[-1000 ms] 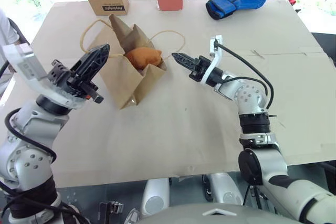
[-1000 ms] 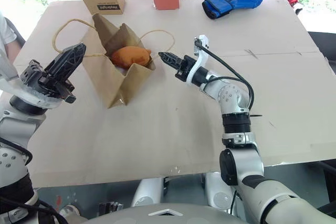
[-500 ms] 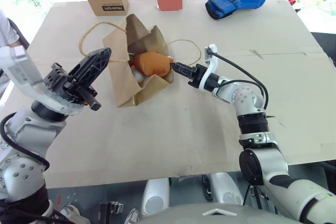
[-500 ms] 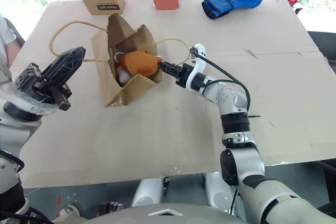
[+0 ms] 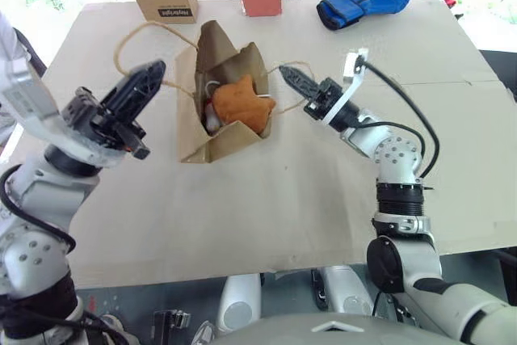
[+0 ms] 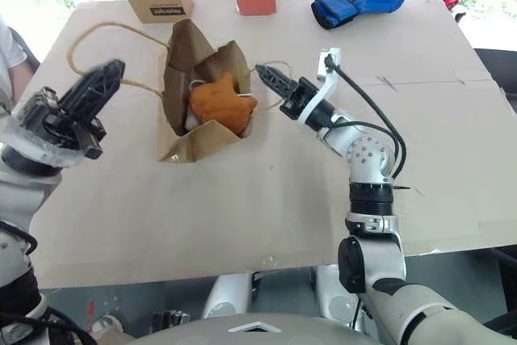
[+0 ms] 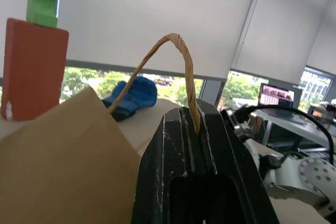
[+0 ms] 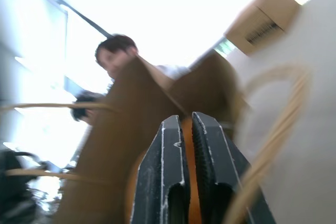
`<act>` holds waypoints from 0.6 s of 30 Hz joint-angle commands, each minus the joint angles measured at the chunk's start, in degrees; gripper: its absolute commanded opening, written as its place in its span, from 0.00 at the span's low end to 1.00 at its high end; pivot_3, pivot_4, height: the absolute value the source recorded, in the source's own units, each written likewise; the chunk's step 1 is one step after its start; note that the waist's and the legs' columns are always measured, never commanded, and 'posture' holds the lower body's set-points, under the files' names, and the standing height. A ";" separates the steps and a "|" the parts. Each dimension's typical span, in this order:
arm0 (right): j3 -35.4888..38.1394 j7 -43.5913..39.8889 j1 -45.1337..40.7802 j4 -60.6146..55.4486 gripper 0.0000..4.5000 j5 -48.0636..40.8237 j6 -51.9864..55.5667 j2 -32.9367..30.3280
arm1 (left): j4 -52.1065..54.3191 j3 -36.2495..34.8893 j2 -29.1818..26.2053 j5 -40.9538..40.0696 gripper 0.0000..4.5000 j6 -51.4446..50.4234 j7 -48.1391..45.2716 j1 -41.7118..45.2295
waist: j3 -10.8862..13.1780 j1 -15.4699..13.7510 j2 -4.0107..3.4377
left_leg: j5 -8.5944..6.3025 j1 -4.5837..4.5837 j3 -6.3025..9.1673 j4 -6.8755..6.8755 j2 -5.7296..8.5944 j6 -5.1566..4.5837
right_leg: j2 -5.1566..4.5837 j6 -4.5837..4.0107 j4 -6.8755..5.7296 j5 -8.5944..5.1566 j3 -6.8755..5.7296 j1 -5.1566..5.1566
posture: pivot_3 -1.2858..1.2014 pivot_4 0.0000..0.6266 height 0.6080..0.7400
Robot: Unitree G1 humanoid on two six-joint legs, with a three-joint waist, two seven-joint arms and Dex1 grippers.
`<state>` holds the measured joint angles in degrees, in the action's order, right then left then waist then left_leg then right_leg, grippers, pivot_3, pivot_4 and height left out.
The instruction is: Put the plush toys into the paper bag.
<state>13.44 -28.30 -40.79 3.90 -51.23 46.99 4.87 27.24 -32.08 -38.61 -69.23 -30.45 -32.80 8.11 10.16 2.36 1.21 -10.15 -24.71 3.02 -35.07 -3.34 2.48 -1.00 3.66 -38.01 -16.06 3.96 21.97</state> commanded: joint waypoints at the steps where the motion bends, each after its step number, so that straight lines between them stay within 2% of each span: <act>1: 0.13 1.69 -2.49 -6.62 0.01 -5.56 1.88 0.15 | -3.33 0.33 -0.68 1.22 0.00 1.25 -1.03 3.59 | 0.00 0.19 0.01 | 0.00 -0.01 0.00 0.00 0.00 0.00 | 0.00 0.00 0.00 0.00 0.00 0.00 | 0.52 0.24 1.00; 4: -0.74 3.57 -4.68 -9.93 0.01 -7.15 2.55 -0.49 | -7.79 0.23 -1.38 3.26 0.00 2.00 -2.38 7.19 | 0.00 0.11 -0.01 | 0.00 -0.04 0.00 0.00 0.00 0.00 | 0.01 0.00 0.01 0.00 0.01 0.03 | 0.52 0.24 1.00; 8: -1.53 9.70 -8.80 -16.98 0.01 -8.91 4.95 -3.28 | -22.25 6.63 -3.71 16.01 0.00 5.76 -5.20 15.71 | 0.02 -0.12 -0.04 | 0.01 -0.09 0.01 0.01 0.01 0.00 | 0.02 0.00 -0.05 0.00 -0.01 0.13 | 0.52 0.24 1.00; 11: -2.74 11.95 -9.86 -21.63 0.01 -8.89 5.71 -6.57 | -26.47 8.11 -1.87 17.21 0.00 6.19 -5.57 21.67 | -0.05 -0.35 0.10 | 0.00 -0.12 -0.02 0.01 0.02 0.00 | 0.00 0.01 0.05 0.00 0.01 0.13 | 0.52 0.24 1.00; 15: -1.60 17.32 -13.25 -24.01 0.01 -12.20 6.25 -8.49 | -30.62 10.05 -0.59 20.79 0.00 7.65 -7.91 24.41 | -0.02 -0.06 0.08 | 0.00 -0.18 -0.05 0.01 0.03 -0.01 | -0.04 0.02 0.04 0.01 0.03 0.16 | 0.52 0.24 1.00; 16: -2.90 17.44 -13.13 -24.55 0.01 -10.80 6.91 -10.03 | -31.69 10.92 -0.57 22.50 0.00 7.92 -8.28 24.11 | -0.02 0.12 0.07 | 0.00 -0.18 -0.05 0.05 0.02 -0.01 | -0.03 0.02 0.01 0.01 0.04 0.20 | 0.52 0.24 1.00; 18: -7.49 15.14 -6.60 -23.00 0.01 -5.51 7.01 -12.96 | -32.94 14.13 0.26 26.30 0.00 8.32 -9.36 22.52 | -0.12 0.11 0.13 | 0.00 -0.12 -0.05 0.15 -0.01 -0.01 | 0.00 0.01 -0.04 0.01 0.04 0.22 | 0.52 0.24 1.00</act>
<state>8.57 -12.18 -51.18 -19.18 -59.43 53.49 -7.30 -5.27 -19.16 -38.51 -45.40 -23.20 -41.23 31.23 10.04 2.48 1.34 -10.15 -24.75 2.97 -34.84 -3.35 2.47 -1.01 3.66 -38.02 -16.06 4.00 22.15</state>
